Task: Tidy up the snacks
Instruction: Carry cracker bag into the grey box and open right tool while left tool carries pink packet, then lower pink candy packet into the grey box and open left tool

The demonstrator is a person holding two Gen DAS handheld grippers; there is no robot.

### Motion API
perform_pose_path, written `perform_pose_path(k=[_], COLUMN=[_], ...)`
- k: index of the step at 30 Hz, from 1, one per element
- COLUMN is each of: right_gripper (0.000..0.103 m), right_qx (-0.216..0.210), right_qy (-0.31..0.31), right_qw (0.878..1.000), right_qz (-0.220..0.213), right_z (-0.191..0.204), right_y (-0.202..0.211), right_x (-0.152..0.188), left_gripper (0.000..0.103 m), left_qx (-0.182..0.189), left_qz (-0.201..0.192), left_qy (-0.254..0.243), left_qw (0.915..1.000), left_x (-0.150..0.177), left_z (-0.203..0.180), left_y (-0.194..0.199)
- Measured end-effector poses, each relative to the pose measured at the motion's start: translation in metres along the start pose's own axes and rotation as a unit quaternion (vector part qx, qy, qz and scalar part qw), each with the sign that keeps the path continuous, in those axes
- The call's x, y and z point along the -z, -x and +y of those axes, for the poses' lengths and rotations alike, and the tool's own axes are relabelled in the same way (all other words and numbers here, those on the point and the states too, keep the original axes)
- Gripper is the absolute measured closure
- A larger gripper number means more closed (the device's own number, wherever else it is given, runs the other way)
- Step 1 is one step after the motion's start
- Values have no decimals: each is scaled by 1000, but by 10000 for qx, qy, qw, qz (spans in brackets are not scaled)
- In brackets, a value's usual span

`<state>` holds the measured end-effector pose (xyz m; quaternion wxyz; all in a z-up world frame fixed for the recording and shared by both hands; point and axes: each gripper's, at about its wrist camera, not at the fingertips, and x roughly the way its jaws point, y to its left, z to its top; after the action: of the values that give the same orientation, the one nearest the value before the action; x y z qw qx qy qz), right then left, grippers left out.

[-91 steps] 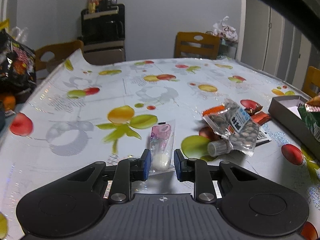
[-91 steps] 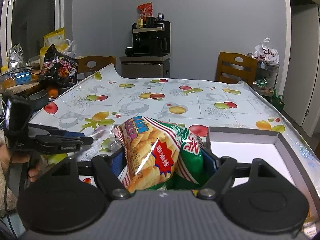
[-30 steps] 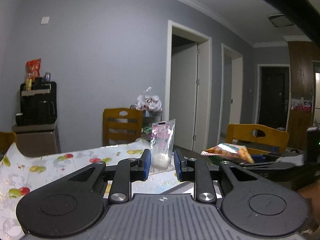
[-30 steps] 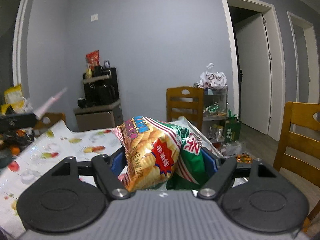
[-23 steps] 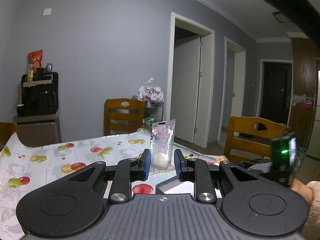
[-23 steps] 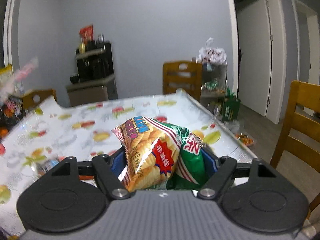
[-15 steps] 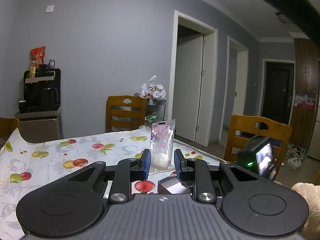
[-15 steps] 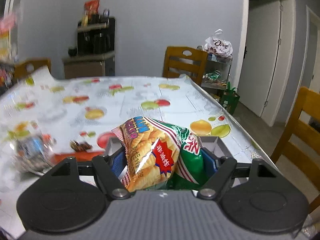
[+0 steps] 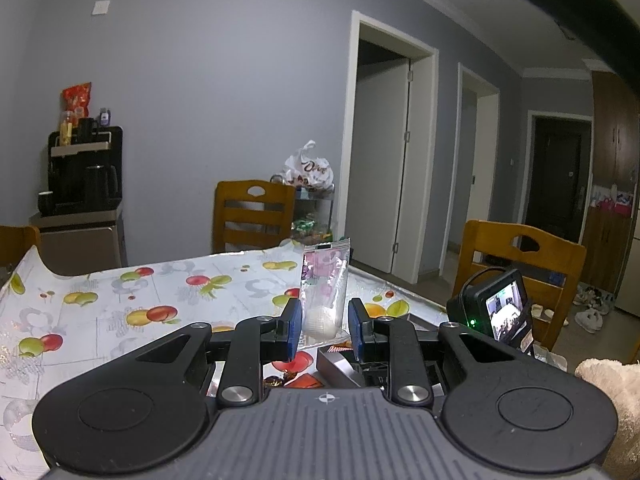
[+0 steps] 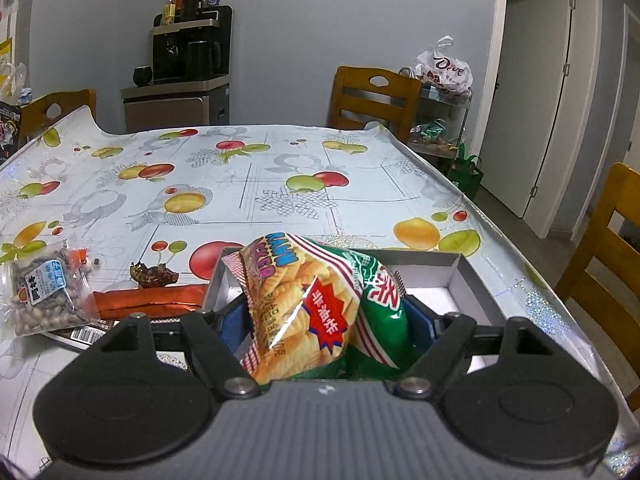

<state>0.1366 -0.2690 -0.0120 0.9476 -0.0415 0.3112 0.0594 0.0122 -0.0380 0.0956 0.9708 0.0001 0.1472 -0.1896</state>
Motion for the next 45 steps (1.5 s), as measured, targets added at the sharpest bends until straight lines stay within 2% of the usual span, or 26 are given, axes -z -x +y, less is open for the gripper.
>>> perform_pose_path(k=[9, 10, 17, 23, 27, 31, 35, 41, 45], right_gripper=[13, 10, 7, 6, 5, 5, 5, 5, 5], right_qx=[-192, -224, -377, -637, -449, -126, -47, 30, 18], right_qy=[-26, -75, -783, -1366, -1616, -2256, -2518, -2636, -2741], right_qw=[9998, 9997, 9962, 9882, 9853, 9736, 9666, 9635, 9607], right_qz=[50, 19, -72, -265, -337, -338, -464, -460, -431], right_z=[-2, -4, -35, -66, -85, -109, -122, -133, -138], right_y=[15, 21, 63, 102, 122, 136, 150, 162, 165], right_x=[1, 2, 13, 24, 38, 53, 65, 77, 81], left_gripper=[77, 77, 76, 76, 76, 76, 76, 76, 76], left_qx=[47, 62, 238, 444, 716, 889, 1119, 1247, 1102], left_qz=[95, 123, 415, 710, 912, 1081, 1420, 1699, 1835], left_qy=[-60, -78, -199, -311, -495, -870, -976, -1130, -1069], left_qw=[9999, 9999, 9987, 9960, 9920, 9863, 9787, 9710, 9710], left_x=[1, 2, 14, 27, 36, 49, 62, 77, 81], left_z=[-5, -6, -19, -36, -52, -74, -90, -108, -109], left_y=[-5, -7, -27, -49, -66, -88, -115, -132, -144])
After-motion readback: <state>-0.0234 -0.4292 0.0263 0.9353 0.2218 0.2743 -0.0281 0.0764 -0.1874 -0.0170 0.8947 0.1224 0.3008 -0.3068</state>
